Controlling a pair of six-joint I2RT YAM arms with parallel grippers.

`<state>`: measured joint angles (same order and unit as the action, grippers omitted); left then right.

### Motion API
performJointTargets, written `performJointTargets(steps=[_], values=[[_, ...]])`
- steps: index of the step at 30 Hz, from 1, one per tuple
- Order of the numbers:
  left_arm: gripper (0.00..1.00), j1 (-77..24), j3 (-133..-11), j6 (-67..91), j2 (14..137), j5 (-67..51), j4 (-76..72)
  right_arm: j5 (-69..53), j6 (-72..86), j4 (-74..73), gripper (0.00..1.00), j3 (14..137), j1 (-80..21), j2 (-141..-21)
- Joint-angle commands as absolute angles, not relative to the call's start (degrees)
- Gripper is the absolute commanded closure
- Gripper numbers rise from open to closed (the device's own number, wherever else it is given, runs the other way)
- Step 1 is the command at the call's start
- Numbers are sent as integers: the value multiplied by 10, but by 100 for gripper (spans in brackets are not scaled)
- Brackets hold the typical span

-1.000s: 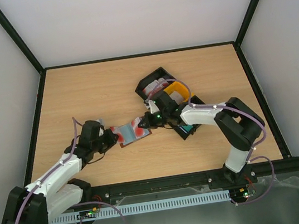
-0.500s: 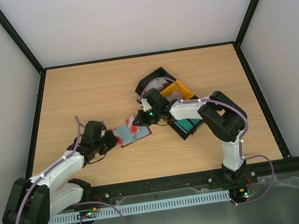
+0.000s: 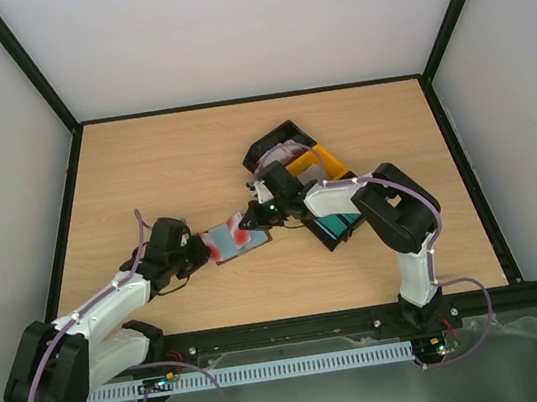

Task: Put the credit cards into the card holder
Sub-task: Insert the credit card into the card holder.

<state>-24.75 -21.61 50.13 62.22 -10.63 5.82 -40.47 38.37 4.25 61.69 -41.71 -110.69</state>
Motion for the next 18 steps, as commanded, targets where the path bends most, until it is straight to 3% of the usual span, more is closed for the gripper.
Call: performJointTargets(steps=[1,18], values=[[98,-250,-199,498,622,-98,83,-434,411,84,98,589,-421,-1116],[98,-252,-195,500,617,-98,84,-415,456,174,98,562,-430,-1142]])
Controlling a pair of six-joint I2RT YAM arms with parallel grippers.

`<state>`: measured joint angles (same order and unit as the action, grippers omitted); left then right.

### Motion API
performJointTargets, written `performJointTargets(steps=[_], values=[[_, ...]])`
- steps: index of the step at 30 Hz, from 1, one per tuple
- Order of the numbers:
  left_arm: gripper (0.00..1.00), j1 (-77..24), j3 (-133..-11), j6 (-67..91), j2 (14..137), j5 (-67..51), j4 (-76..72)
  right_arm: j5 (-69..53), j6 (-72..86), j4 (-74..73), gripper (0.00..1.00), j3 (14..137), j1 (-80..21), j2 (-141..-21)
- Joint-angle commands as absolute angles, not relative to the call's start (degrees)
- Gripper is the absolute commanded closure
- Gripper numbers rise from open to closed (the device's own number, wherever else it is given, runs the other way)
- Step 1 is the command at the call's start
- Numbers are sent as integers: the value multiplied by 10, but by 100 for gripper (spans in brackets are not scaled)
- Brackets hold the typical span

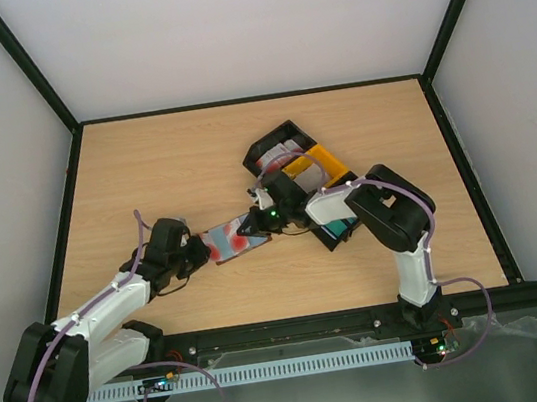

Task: Put the credit cards into the card holder
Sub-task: Insert the credit card into the card holder.

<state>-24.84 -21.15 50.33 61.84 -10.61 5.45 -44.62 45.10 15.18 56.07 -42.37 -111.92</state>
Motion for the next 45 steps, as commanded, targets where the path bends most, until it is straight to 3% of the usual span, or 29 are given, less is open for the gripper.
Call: performJointTargets(steps=[1,30,45], values=[[98,-252,-195,501,617,-98,85,-411,453,174,98,563,-430,-1145],[98,-252,-196,501,630,-85,109,-318,454,172,98,549,-431,-1129],[98,-252,-198,497,636,-93,107,-399,483,204,97,558,-454,-1168]])
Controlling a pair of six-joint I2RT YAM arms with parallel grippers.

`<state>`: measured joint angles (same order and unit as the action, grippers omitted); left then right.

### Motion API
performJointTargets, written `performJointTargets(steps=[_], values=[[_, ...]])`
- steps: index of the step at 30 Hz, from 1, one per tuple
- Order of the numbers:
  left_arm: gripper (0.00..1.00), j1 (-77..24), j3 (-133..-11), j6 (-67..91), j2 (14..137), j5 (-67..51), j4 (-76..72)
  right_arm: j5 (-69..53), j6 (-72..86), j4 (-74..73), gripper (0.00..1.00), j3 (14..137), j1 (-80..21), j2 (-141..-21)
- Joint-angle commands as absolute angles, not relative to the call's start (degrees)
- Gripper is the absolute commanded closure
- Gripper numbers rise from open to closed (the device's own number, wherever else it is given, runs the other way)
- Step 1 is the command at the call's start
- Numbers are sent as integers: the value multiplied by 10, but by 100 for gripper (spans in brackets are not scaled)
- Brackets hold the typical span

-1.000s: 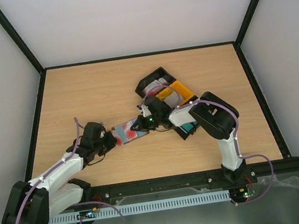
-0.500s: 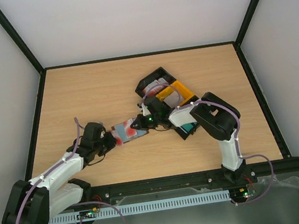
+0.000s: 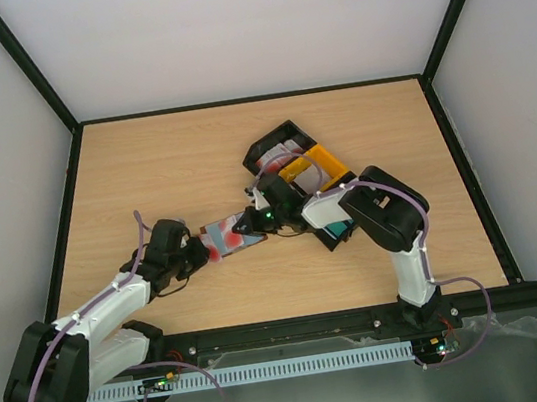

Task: Put the credit cards into the card holder
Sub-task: Insert the credit card into the card holder.

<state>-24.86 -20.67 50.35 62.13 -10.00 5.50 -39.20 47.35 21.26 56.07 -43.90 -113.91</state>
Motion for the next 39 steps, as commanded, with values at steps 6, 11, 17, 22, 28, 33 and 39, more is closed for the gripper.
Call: performJointTargets(steps=[6,11,17,22,28,33,39], values=[[98,-252,-198,497,634,-94,108,-403,495,216,95,563,-463,-1182],[98,-252,-198,496,632,-95,110,-399,484,206,85,576,-465,-1184],[98,-252,-202,494,619,-99,115,-338,469,153,59,570,-468,-1133],[98,-252,-211,491,616,-95,128,-267,462,84,47,580,-489,-1114],[98,-251,-216,497,608,-91,147,-178,451,1,44,620,-517,-1116],[98,-251,-214,500,613,-90,152,-103,436,-65,40,667,-546,-1127],[98,-250,-205,502,623,-96,144,-38,423,-125,36,720,-589,-1163]])
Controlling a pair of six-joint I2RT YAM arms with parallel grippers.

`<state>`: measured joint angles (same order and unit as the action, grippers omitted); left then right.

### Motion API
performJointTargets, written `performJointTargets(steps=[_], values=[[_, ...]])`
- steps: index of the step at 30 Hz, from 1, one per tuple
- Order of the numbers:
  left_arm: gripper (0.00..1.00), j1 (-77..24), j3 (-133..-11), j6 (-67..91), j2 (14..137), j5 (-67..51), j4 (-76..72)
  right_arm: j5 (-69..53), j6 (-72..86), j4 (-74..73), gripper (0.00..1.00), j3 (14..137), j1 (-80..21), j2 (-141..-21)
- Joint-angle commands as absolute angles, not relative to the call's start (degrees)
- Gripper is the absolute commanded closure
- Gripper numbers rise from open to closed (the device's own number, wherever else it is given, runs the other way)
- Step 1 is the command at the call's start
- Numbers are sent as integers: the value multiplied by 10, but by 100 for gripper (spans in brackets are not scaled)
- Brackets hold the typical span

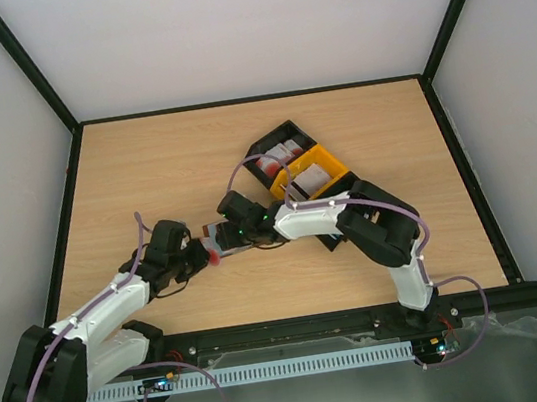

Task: Put the credit cards into the card holder
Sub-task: Insert the credit card into the card holder.

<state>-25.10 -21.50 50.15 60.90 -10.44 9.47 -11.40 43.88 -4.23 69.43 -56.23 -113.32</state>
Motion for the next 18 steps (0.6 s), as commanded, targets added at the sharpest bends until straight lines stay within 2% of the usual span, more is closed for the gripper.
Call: performJointTargets(steps=[1,14,18], values=[[98,-250,-204,502,625,-97,143,-36,426,-127,36,725,-594,-1168],[98,-250,-220,499,598,-100,157,-38,413,-103,35,750,-621,-1154],[98,-250,-249,494,566,-74,196,23,428,-132,34,762,-621,-1153]])
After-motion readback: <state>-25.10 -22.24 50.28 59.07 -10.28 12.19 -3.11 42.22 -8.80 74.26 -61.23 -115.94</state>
